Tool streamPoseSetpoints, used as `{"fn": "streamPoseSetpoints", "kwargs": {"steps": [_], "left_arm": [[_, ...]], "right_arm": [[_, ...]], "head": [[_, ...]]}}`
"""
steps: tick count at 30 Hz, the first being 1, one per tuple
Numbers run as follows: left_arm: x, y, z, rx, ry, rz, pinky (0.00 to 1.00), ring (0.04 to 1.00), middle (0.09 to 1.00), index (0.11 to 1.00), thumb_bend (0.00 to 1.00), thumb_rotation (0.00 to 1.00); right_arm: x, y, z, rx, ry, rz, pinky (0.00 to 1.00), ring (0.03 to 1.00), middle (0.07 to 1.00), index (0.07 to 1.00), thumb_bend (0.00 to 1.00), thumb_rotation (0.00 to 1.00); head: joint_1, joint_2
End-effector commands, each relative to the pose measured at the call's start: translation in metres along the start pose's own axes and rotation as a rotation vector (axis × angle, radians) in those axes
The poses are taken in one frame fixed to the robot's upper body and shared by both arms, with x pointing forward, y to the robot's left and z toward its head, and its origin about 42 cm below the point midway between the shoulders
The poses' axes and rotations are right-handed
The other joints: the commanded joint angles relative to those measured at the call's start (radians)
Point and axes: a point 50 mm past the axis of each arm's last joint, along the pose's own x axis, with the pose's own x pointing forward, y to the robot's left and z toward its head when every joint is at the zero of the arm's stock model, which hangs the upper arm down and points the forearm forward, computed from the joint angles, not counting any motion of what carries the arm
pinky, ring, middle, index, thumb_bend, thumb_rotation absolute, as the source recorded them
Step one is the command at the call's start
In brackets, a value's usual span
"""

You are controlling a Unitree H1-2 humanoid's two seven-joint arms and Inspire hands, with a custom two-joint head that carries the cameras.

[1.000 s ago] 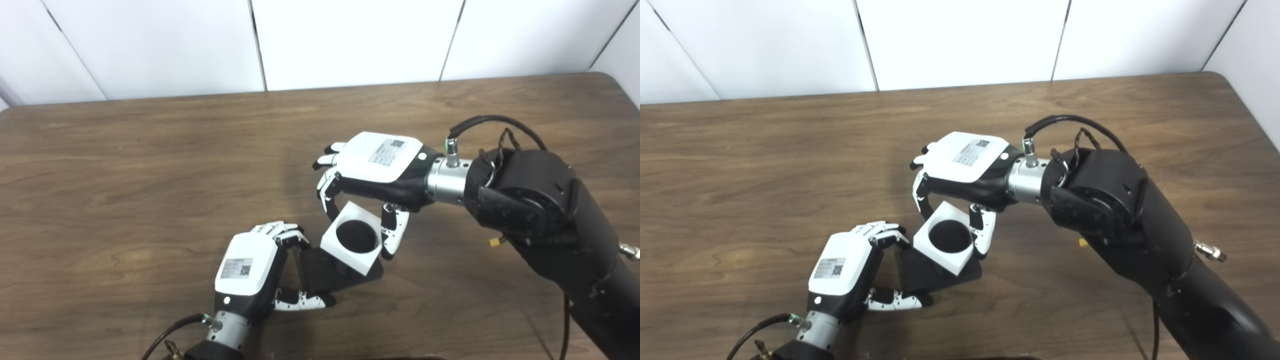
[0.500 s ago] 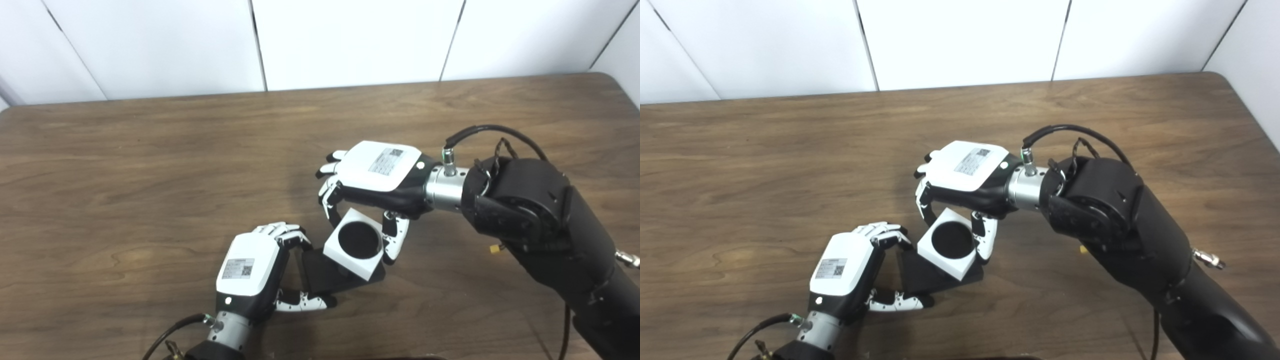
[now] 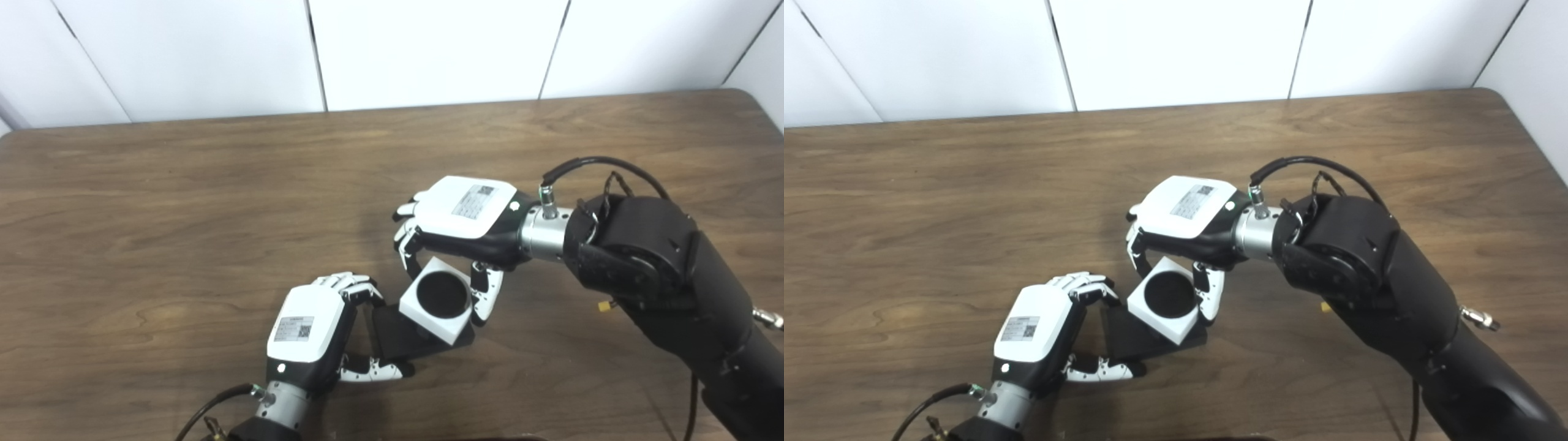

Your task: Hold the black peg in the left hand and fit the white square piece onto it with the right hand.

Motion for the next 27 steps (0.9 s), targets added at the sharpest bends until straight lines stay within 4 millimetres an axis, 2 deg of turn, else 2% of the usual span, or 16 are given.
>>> {"fn": "streamPoseSetpoints", "kwargs": {"steps": [1, 3, 11, 17, 24, 25, 27], "left_arm": [[-0.001, 0.000, 0.002, -0.005, -0.005, -0.008, 0.75, 0.796, 0.755, 0.487, 0.52, 0.05], [-0.001, 0.000, 0.002, -0.005, -0.003, -0.010, 0.76, 0.797, 0.756, 0.487, 0.52, 0.05], [-0.001, 0.000, 0.002, -0.010, -0.001, -0.011, 0.76, 0.800, 0.757, 0.487, 0.52, 0.05], [-0.001, 0.000, 0.001, 0.001, 0.001, -0.012, 0.75, 0.800, 0.755, 0.487, 0.52, 0.05], [-0.001, 0.002, 0.000, 0.021, 0.024, -0.043, 0.81, 0.792, 0.756, 0.493, 0.52, 0.07], [-0.001, 0.002, 0.000, 0.027, 0.026, -0.045, 0.82, 0.786, 0.757, 0.569, 0.68, 0.17], [-0.001, 0.002, 0.000, 0.016, 0.029, -0.042, 0.84, 0.774, 0.761, 0.667, 0.82, 0.31]], "right_arm": [[-0.005, -0.012, -0.002, -0.033, 0.003, -0.056, 0.93, 0.930, 0.823, 0.685, 0.90, 0.23], [-0.006, -0.013, -0.002, -0.033, 0.004, -0.063, 0.93, 0.933, 0.827, 0.698, 0.90, 0.26], [-0.013, -0.024, -0.007, -0.034, 0.021, -0.109, 0.93, 0.940, 0.827, 0.712, 0.86, 0.22], [-0.020, -0.032, -0.012, -0.036, 0.046, -0.139, 0.93, 0.938, 0.829, 0.716, 0.90, 0.27], [-0.027, -0.030, -0.014, -0.014, 0.070, -0.160, 0.93, 0.933, 0.824, 0.655, 0.94, 0.29], [-0.028, -0.030, -0.013, -0.010, 0.072, -0.160, 0.93, 0.934, 0.825, 0.651, 0.94, 0.29], [-0.029, -0.028, -0.013, -0.004, 0.074, -0.163, 0.93, 0.932, 0.826, 0.644, 0.94, 0.31]], "head": [[0.000, 0.000], [0.002, 0.001], [0.003, 0.001], [0.001, -0.002], [-0.003, -0.003], [-0.003, -0.005], [-0.003, -0.004]]}}
